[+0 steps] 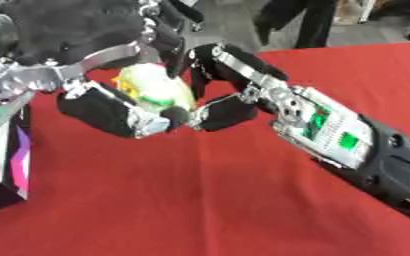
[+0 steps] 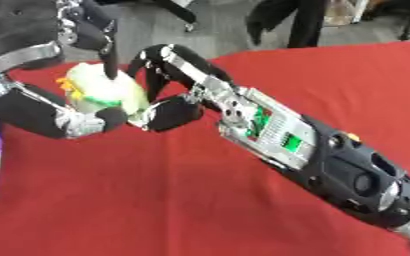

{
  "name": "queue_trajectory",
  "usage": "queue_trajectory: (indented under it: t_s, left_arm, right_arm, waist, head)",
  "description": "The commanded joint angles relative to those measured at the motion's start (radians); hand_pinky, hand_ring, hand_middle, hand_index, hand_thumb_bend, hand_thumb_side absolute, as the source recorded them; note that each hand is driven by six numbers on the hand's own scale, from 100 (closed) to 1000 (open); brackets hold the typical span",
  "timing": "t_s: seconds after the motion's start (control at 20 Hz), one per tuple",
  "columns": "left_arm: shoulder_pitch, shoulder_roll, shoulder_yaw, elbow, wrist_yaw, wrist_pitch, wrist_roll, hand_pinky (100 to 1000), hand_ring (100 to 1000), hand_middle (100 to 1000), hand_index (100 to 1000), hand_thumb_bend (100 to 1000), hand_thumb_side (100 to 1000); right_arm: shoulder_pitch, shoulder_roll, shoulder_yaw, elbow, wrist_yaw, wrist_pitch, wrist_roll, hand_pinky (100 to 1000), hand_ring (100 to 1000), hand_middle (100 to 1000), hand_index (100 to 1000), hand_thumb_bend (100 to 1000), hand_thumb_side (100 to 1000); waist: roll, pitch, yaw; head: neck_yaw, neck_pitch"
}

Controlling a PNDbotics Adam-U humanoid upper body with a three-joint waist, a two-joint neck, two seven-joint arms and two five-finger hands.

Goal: Pick up the objects with one hand, pass them to the other hand, and then place them into the box on the other side of the table.

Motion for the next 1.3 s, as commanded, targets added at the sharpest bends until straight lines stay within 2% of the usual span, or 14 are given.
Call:
queue_trajectory:
  t_s: [0.05,0.15,0.25,0.4,0.7,1.0,1.3]
  left_arm:
    - [-0.006,0.062,0.029,-0.018,0.014,0.019,-0.074,905,906,862,929,490,564]
    - [0.000,0.091,0.037,-0.023,0.005,0.036,-0.124,965,974,919,986,681,677]
    - [0.008,0.106,0.043,-0.025,-0.019,0.045,-0.144,963,978,923,1000,764,712]
    - [0.017,0.111,0.047,-0.018,-0.063,0.052,-0.117,960,982,930,1000,847,739]
    - [0.030,0.103,0.031,0.017,-0.153,0.038,-0.032,945,976,919,1000,854,748]
    - [0.038,0.078,0.023,0.077,-0.176,0.014,0.042,921,957,905,989,857,744]
    - [0.030,0.049,0.015,0.102,-0.199,-0.003,0.119,882,928,892,937,857,744]
  right_arm:
    - [-0.007,-0.014,-0.019,-0.015,-0.010,0.005,-0.019,639,466,284,388,366,100]
    - [-0.007,-0.017,-0.020,-0.015,-0.017,0.004,-0.026,638,466,284,389,366,100]
    - [-0.009,-0.019,-0.020,-0.015,-0.023,0.000,-0.027,639,467,284,390,366,100]
    - [-0.010,-0.019,-0.019,-0.015,-0.027,-0.007,-0.019,640,467,284,390,365,100]
    - [-0.009,-0.019,-0.018,-0.015,-0.021,-0.013,0.002,644,468,285,390,365,100]
    - [-0.016,-0.017,-0.013,-0.015,-0.013,-0.027,0.028,645,469,286,388,364,100]
    - [-0.023,-0.015,-0.010,-0.015,-0.010,-0.040,0.050,640,468,285,386,364,100]
  waist:
    - [0.008,-0.003,0.002]
    - [0.010,-0.003,0.003]
    - [0.012,-0.003,0.004]
    - [0.010,-0.003,0.003]
    - [0.007,-0.003,-0.002]
    - [0.006,-0.003,-0.008]
    - [0.007,-0.004,-0.011]
  head:
    - [-0.012,0.008]
    - [-0.025,0.015]
    - [-0.034,0.016]
    - [-0.045,0.015]
    - [-0.050,0.011]
    - [-0.051,0.008]
    - [-0.040,0.000]
